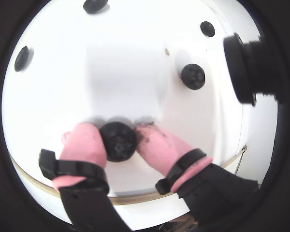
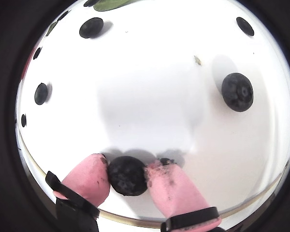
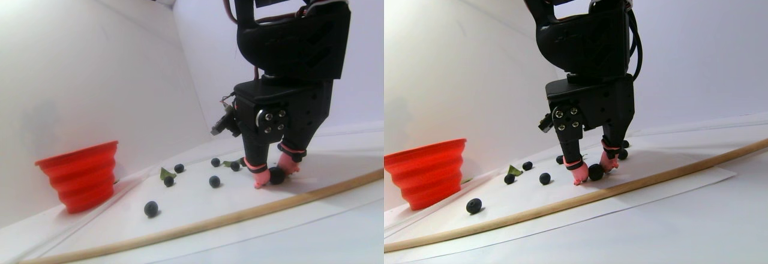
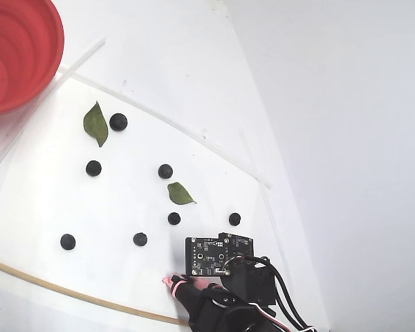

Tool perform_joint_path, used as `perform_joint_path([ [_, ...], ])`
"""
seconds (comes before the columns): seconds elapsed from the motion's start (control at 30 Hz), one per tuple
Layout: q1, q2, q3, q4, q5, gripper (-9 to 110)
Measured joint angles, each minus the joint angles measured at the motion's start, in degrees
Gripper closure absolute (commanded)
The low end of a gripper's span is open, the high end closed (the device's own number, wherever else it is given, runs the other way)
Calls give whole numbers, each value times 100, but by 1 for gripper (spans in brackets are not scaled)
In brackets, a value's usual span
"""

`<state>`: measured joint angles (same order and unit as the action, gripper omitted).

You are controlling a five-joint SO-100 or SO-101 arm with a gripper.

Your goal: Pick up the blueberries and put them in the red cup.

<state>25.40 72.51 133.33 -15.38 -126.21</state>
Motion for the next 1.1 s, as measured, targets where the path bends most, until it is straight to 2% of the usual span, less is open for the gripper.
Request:
perform_joint_path([
  [1.1,-422,782,0,721,343,88],
])
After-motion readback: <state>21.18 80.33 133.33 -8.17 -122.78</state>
